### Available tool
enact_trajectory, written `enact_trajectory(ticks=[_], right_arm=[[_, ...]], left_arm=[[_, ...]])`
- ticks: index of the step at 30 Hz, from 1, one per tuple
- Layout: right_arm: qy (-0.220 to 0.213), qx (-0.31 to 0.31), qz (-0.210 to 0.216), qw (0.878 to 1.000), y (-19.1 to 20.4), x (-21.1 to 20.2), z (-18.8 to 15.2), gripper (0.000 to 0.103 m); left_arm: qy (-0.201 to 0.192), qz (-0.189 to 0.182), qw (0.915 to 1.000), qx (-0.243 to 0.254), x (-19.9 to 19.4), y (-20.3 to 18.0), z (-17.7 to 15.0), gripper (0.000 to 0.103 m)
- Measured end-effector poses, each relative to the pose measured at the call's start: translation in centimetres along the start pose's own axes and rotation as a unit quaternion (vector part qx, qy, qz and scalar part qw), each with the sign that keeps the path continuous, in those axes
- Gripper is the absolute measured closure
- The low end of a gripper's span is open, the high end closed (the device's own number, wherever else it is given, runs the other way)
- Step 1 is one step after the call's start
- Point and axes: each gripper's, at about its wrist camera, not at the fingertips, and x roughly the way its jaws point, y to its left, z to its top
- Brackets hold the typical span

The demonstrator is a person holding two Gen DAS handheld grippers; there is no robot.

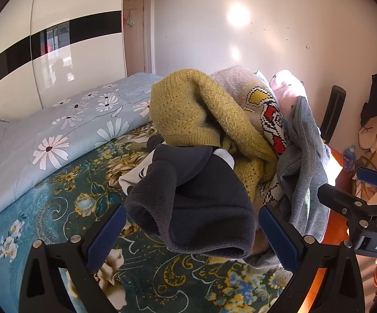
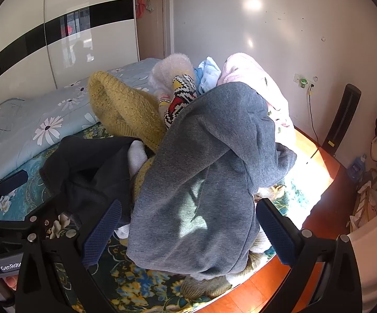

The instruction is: Fold clothes

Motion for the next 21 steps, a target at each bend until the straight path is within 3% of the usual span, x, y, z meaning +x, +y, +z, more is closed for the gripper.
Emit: enact_trajectory(ticks=[7,21], right_arm=[[-0.002,-0.001,0.004,1.000,0.4,-0.3,0.1,0.000],[-0.015,-0.004,0.017,1.000,0.7,-1.3,0.2,0.000]], left_arm=[[-0.005,0.032,0.9994,-0.008,-0.6,1.1,-0.5,0.000],[-0.025,-0.010,0.9995,0.014,-2.1,0.4,0.3,0.000]])
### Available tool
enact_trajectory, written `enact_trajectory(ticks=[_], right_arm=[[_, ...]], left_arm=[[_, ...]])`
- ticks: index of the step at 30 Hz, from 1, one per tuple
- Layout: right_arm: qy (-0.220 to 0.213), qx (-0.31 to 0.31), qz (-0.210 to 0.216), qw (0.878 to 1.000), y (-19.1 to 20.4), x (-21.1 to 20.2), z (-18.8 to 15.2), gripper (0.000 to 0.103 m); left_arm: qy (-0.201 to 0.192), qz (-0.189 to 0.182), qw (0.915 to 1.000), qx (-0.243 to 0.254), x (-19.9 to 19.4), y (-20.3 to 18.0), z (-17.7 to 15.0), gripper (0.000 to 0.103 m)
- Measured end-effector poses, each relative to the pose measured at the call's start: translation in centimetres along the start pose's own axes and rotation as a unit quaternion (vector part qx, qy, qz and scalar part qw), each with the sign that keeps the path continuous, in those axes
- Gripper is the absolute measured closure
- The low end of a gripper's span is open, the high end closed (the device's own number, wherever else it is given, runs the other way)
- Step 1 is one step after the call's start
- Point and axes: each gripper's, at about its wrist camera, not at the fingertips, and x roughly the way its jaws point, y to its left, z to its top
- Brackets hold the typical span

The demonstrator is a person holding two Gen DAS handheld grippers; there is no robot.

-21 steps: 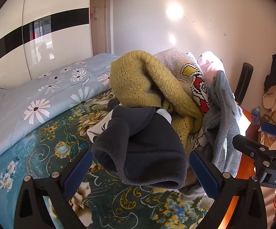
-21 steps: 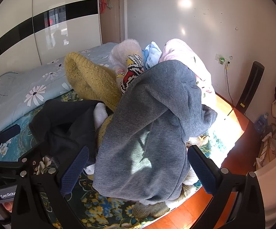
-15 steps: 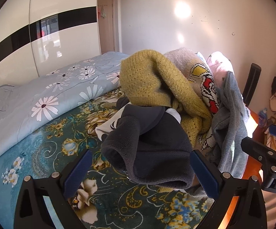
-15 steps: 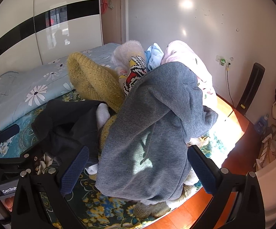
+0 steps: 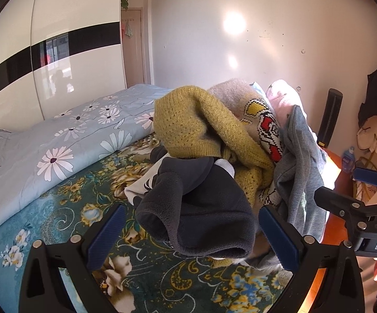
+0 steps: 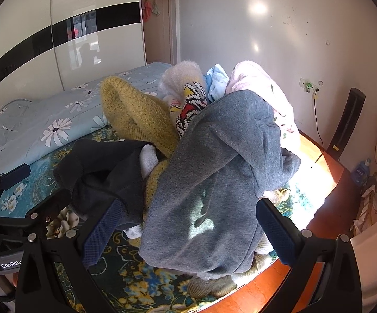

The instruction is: Fold clothes

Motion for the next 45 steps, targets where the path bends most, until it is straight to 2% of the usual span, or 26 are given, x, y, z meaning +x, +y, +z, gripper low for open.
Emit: enact_trajectory(ticks=[8,13,18,26,30,34,41,45], right_arm=[[-0.015,-0.004,0.000,1.000,-0.2,-1.1,0.4,0.000],[-0.027,-0.008,0.008,1.000,-0.3,-1.9,0.5,0.000],[-0.037,-0.021,0.013,0.999,-0.1,-2.5,0.7,0.000],[-0.057,-0.025,0.019,0.998,-0.5,-2.9,1.4,0.000],[-0.053,-0.046,0.034,0.997,-0.4,-2.5,1.4,0.000],[-0.056,-0.045,0.041,0.997,-0.6,-2.3,1.4,0.000],[-0.092,-0.067,0.039,0.993,-0.7,-2.6,1.3,0.000],[-0.092,-0.073,0.040,0.992,-0.9,-2.3,1.5,0.000]], left_arm=[[-0.014,-0.001,0.9997,0.019,-1.0,-0.7,0.3,0.000],[-0.010,-0.064,0.9974,-0.032,-1.0,0.5,0.7,0.000],[-0.020,-0.053,0.9982,-0.018,-1.4,0.0,1.1,0.000],[-0.032,-0.058,0.9978,-0.002,-1.6,-0.3,1.5,0.000],[-0.024,-0.063,0.9978,0.000,-1.2,-0.4,1.8,0.000],[-0.021,-0.049,0.9985,0.016,-0.8,-0.8,2.1,0.000],[-0.012,-0.057,0.9981,0.018,-0.1,-0.7,2.3,0.000],[-0.007,-0.062,0.9979,0.019,0.3,-0.7,2.5,0.000]])
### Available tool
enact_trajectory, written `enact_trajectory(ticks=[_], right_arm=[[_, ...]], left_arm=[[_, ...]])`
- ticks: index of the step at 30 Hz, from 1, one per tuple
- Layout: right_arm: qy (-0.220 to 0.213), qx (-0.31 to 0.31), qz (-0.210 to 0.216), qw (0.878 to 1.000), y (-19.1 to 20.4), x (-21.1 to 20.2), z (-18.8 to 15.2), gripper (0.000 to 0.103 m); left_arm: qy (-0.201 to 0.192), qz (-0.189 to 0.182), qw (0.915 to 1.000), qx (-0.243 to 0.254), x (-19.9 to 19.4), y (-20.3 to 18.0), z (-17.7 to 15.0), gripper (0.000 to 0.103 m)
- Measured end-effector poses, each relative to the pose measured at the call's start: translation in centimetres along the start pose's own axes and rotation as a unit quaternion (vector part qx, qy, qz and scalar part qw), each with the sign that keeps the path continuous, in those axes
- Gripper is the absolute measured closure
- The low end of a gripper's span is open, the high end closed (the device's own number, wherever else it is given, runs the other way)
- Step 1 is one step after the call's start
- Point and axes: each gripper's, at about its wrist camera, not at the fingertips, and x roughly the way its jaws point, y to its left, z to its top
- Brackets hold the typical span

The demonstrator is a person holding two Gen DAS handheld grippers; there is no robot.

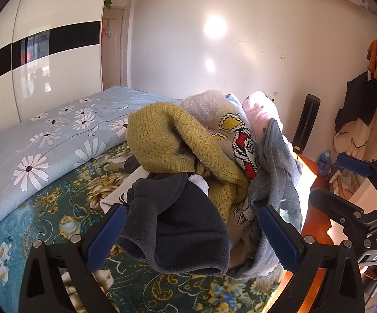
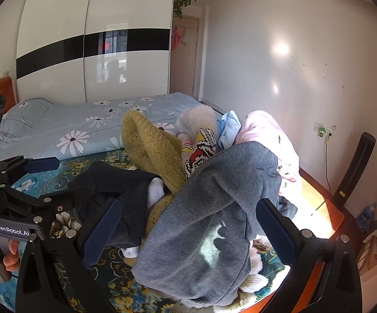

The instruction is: Fold clothes

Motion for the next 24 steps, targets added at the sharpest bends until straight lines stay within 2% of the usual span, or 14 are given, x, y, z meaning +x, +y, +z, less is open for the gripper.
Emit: enact_trajectory(ticks=[6,12,17,24], right_arm=[[-0.002,0.036,0.041,0.999,-3.5,0.2,1.0,0.000],[-0.021,0.083,0.000,0.996,-9.6,1.5,4.5,0.000],[0.010,0.081,-0.031,0.996,-11.1,7.6,8.4,0.000],[0.069,0.147,-0.045,0.986,-13.7,17.0,9.6,0.002]], left_arm=[[-0.009,0.005,0.9999,0.005,0.0,0.5,0.0,0.000],[-0.009,-0.001,0.9999,-0.004,0.5,2.1,0.0,0.000],[-0.009,-0.001,0.9998,-0.017,1.2,3.2,0.1,0.000],[-0.006,0.013,0.9998,-0.015,2.4,4.5,-0.2,0.000]])
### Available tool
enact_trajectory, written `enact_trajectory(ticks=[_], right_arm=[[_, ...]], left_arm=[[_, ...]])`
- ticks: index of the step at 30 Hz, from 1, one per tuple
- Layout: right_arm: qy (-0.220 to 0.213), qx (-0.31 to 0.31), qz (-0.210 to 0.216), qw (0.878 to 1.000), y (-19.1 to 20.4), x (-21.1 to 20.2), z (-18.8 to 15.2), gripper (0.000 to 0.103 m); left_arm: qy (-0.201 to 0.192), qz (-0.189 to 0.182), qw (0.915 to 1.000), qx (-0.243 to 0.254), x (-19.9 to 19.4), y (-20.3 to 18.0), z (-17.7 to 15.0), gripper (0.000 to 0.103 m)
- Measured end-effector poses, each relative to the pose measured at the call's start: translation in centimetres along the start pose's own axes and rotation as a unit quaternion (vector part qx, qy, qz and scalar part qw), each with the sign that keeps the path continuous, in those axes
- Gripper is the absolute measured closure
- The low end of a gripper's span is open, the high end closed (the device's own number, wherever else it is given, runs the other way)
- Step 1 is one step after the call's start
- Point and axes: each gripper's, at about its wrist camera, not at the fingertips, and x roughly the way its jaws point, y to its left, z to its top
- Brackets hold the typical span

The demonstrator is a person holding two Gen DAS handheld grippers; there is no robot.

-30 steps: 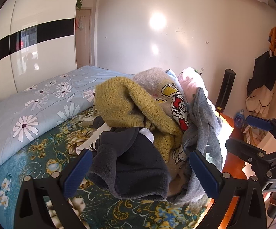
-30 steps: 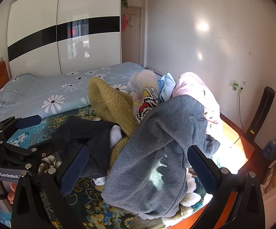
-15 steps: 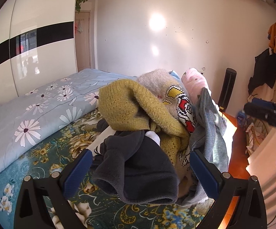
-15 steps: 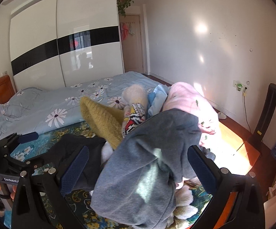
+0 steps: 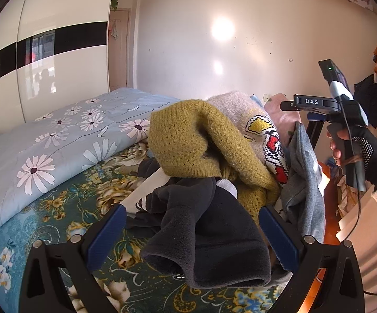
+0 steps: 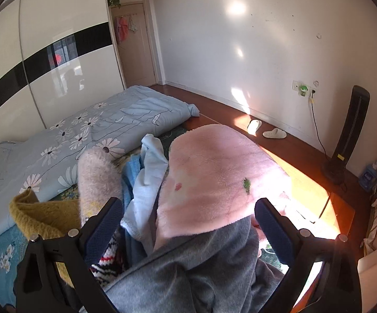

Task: Fold clothes
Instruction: 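Grasp the pink fleece garment on top of the pile with the right gripper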

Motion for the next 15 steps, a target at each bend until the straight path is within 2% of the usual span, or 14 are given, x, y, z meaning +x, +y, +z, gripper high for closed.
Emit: enact_trajectory(ticks=[2,4,6,7,10,15], right_arm=[[0.016,0.018,-0.005,1.000,-0.5,1.7,0.1,0.012],[0.020,0.039,0.004,0.999,-1.2,2.0,0.3,0.046],[0.018,0.061,0.018,0.998,-2.0,1.8,0.5,0.057],[0.018,0.071,0.026,0.997,-2.4,1.7,0.6,0.066],[0.016,0.104,0.047,0.993,-3.5,1.4,0.9,0.079],[-0.008,0.110,0.093,0.990,-3.9,-1.7,2.4,0.091]], left_arm=[[0.001,0.005,1.0000,0.004,0.4,0.3,-0.1,0.000],[0.004,0.006,1.0000,0.004,0.9,0.5,-0.3,0.000],[0.008,0.006,0.9999,0.002,1.3,0.8,-0.5,0.000],[0.009,0.006,0.9999,0.000,1.5,0.9,-0.6,0.000],[0.014,0.007,0.9999,-0.004,1.8,1.3,-0.9,0.000],[0.015,0.001,0.9997,-0.017,1.5,2.0,-0.8,0.000]])
